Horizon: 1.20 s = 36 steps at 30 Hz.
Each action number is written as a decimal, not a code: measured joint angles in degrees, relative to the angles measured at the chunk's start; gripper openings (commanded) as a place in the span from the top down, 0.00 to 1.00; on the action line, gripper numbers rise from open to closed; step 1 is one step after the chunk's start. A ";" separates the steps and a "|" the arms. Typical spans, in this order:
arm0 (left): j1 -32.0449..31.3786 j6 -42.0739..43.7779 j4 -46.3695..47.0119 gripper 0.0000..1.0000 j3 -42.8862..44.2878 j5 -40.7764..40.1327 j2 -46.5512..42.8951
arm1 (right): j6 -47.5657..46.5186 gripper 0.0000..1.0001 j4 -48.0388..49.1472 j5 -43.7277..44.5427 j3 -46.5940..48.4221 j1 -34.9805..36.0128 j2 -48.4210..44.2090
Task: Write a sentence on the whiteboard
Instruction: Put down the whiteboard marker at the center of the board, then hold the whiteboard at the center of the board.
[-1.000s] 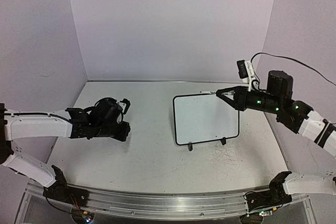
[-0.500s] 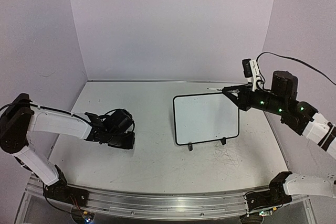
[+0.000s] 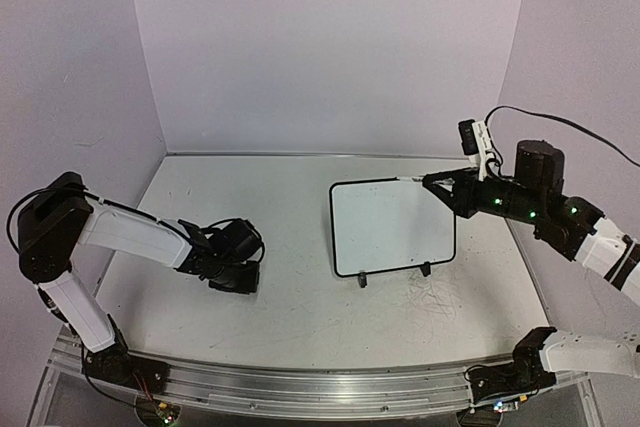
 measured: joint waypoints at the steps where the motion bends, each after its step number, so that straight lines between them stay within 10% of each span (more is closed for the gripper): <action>1: -0.03 -0.27 0.04 0.73 0.17 -0.03 0.00 | 0.01 1.00 0.00 0.00 0.00 0.00 0.00; 16: -0.10 0.50 -1.41 0.34 1.97 0.10 -11.69 | -0.61 1.00 -0.32 -2.00 -1.09 0.00 2.96; 36: -2.84 3.48 10.60 0.28 7.55 14.54 -21.62 | 0.13 1.00 -0.05 -5.57 -1.14 5.06 9.84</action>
